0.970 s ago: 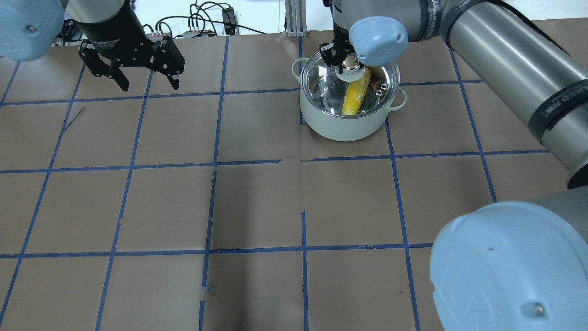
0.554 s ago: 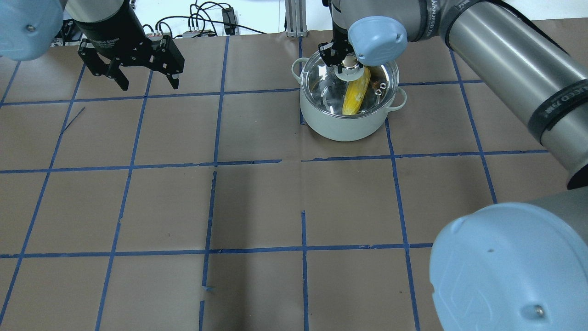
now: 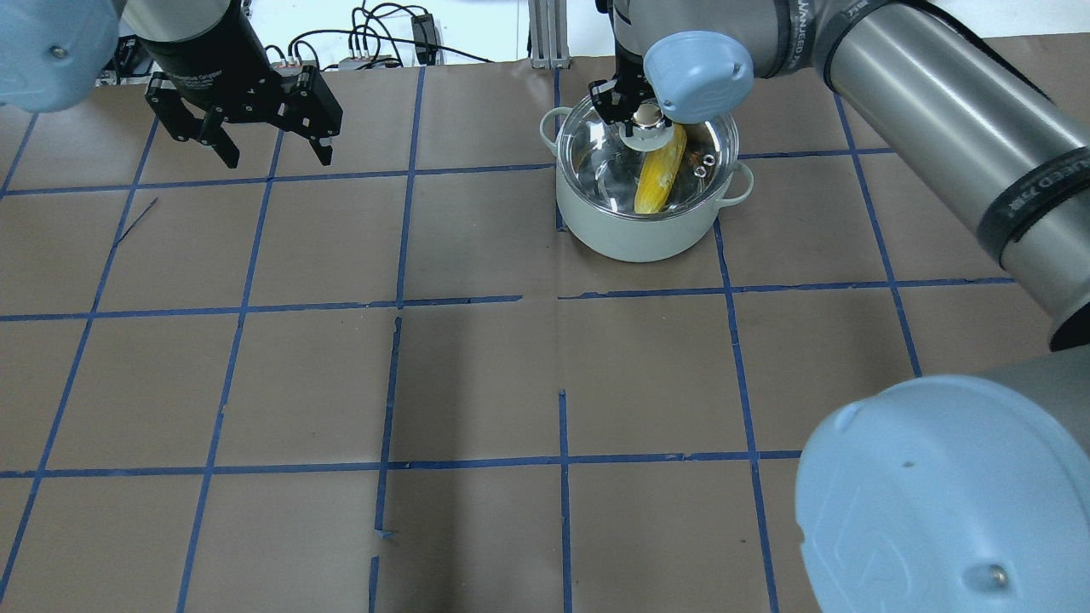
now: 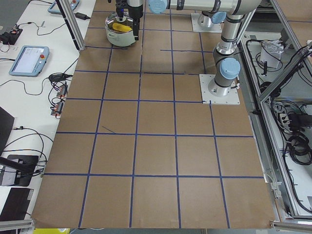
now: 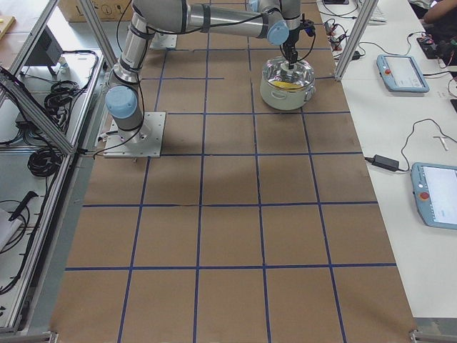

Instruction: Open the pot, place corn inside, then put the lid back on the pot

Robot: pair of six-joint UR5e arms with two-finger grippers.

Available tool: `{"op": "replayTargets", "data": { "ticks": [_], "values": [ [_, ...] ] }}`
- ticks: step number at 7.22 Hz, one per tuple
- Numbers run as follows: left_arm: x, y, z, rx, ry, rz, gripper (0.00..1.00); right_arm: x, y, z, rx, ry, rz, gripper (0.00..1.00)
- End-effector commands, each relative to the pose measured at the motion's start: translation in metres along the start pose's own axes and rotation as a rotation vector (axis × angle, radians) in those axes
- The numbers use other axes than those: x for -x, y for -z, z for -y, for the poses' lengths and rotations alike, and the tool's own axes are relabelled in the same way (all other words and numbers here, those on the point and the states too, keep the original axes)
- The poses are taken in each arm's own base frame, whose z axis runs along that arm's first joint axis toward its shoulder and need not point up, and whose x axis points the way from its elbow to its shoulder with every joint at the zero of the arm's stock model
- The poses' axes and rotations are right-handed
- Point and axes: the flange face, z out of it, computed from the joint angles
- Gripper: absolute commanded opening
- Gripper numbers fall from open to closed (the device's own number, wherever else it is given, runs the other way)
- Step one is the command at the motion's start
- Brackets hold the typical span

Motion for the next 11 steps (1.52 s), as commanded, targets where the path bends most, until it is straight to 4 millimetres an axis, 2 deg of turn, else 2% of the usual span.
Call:
{"op": "replayTargets", "data": {
  "ticks": [1,3,5,8,9,10,11],
  "values": [
    [0.000,0.000,0.000,0.001,0.000,0.000,1.00,0.001,-0.004,0.001,0.005,0.001,0.001,0.54],
    [0.000,0.000,0.000,-0.001,0.000,0.000,1.00,-0.005,0.001,0.005,-0.006,-0.004,0.005,0.59],
    [0.000,0.000,0.000,0.001,0.000,0.000,1.00,-0.009,0.014,0.019,-0.036,-0.004,0.008,0.79],
    [0.000,0.000,0.001,-0.004,0.002,0.000,1.00,-0.019,0.023,0.024,-0.047,-0.013,0.008,0.88],
    [0.000,-0.001,0.001,-0.002,0.000,0.000,1.00,-0.028,0.032,0.021,-0.026,-0.022,0.010,0.91],
    [0.000,-0.001,0.001,-0.002,0.002,0.000,1.00,-0.040,0.056,0.014,-0.002,-0.036,0.038,0.95],
    [0.000,-0.001,0.001,-0.001,0.000,0.000,1.00,-0.063,0.072,0.004,0.046,-0.066,0.070,0.97]
  ]
}}
